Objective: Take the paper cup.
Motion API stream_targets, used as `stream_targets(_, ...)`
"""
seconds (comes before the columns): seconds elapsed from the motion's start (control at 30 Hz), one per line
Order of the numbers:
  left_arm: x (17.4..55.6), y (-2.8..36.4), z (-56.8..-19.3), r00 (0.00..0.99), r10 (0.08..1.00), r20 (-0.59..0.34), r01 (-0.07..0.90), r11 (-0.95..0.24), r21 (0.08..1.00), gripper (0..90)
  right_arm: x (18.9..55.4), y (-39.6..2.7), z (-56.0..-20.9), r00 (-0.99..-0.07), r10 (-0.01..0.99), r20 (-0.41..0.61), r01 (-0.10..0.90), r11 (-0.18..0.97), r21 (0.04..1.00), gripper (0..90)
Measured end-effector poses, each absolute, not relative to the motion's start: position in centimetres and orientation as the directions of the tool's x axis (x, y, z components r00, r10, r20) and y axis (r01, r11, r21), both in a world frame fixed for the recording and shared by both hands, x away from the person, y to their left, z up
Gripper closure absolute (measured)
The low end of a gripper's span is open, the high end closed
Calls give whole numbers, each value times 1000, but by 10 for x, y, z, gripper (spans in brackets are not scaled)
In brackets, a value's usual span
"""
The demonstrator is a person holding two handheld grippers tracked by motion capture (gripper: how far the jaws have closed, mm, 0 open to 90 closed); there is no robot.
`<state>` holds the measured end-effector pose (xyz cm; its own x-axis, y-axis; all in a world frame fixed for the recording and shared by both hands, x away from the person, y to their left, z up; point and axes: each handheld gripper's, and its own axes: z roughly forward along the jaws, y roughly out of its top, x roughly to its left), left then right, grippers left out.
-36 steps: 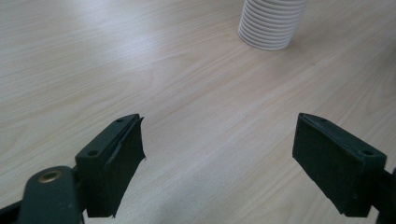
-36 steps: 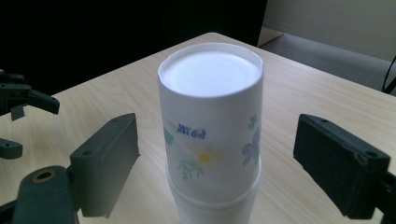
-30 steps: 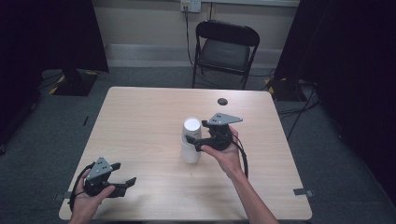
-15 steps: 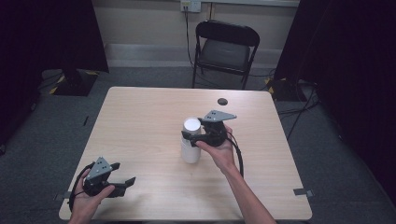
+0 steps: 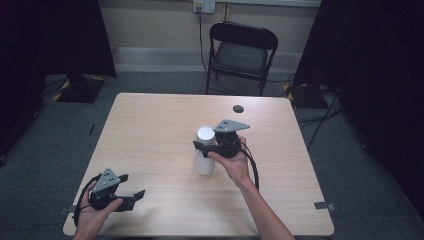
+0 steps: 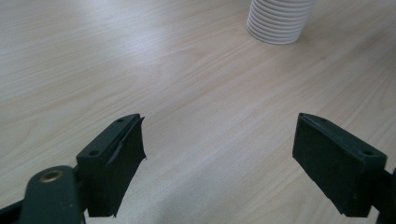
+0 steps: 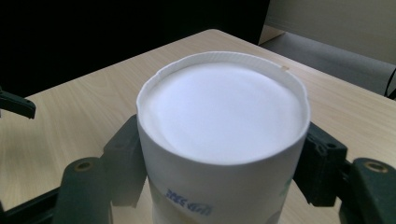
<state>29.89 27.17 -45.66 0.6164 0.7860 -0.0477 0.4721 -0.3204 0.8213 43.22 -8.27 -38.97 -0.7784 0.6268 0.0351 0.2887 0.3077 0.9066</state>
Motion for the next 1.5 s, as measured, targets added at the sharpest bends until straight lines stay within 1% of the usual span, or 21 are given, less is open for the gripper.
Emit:
stream_targets(0.5, 299, 272, -457, 614, 788, -51, 474, -317, 821, 162, 431, -82, -382, -777, 629, 14, 264, 307, 914, 306)
stream_targets(0.77, 299, 273, -457, 615, 787, -51, 474, -317, 821, 161, 432, -83, -374, -777, 629, 19, 249, 281, 927, 310)
stream_targets(1.27, 301, 273, -458, 617, 786, -46, 474, -324, 819, 158, 432, -87, -371, -776, 629, 44, 252, 246, 936, 309)
stream_targets(1.5, 302, 273, -458, 620, 783, -48, 476, -326, 817, 158, 433, -88, -365, -781, 622, 44, 237, 231, 944, 312)
